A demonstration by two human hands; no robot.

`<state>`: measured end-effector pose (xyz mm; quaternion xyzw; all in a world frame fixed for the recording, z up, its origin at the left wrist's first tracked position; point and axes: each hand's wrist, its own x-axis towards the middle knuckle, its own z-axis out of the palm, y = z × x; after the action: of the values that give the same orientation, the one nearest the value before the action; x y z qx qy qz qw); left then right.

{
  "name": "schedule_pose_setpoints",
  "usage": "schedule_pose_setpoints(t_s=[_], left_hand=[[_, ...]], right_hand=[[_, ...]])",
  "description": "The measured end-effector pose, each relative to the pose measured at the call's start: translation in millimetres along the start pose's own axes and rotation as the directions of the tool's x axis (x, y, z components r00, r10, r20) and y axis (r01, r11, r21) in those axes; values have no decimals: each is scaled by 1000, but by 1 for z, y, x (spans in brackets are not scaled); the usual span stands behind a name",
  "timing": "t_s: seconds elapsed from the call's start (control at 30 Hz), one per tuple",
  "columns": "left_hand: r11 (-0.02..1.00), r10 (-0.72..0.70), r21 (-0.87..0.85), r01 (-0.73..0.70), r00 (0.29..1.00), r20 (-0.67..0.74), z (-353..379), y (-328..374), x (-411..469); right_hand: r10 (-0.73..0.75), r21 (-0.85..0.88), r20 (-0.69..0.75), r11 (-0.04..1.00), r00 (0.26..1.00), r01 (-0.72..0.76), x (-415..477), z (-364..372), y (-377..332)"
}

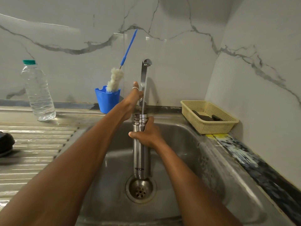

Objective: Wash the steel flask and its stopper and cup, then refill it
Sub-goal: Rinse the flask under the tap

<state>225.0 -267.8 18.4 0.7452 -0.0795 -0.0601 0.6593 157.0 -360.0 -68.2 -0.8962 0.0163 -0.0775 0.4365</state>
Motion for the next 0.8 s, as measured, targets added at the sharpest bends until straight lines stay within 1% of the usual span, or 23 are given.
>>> schedule_pose_setpoints(t_s=[0.1,0.17,0.23,0.27,0.37,0.4,0.5,0.53,0.63,0.67,0.77,0.8], left_hand=[[998,-2,67,0,999,32,3,8,-7],[995,-25,98,21,999,33,-5,5,-9],[995,-56,80,60,997,-61,-16,-2,-13],[995,-66,67,74,991,-117,-18,-5,-18],[993,-78,65,97,968,-240,-21,-11,-43],[993,-72,75,96,960,-270,-21,-12,-51],[993,-53,82,84,943,-328,-19,-13,-74],[992,-50,89,85,942,-333,-18,-13,-82],[989,-57,114,95,952,-300,-12,-19,-100],[986,-62,131,103,957,-284,-11,-24,-104],[980,-80,156,124,963,-257,-11,-41,-107],[977,-86,167,131,964,-252,-10,-46,-107]], right_hand=[[-11,-17,-21,1000,1000,11,-2,-1,-3],[-33,8,-80,999,996,34,-2,-7,-12],[-57,31,-174,998,983,63,-4,-8,-18],[-55,35,-190,997,980,63,-7,-6,-17],[-2,-21,-90,1000,996,0,-22,-5,-25],[3,-31,-91,999,996,-6,-22,-10,-31],[-73,-3,-241,997,968,74,-24,-29,-52],[-93,-6,-244,995,965,95,-29,-29,-53],[-38,-90,-90,995,995,30,-47,-21,-38],[-22,-84,-84,996,996,15,-47,-24,-35],[-51,18,-233,998,971,57,-42,-43,-44],[-50,30,-233,998,971,59,-44,-41,-43]])
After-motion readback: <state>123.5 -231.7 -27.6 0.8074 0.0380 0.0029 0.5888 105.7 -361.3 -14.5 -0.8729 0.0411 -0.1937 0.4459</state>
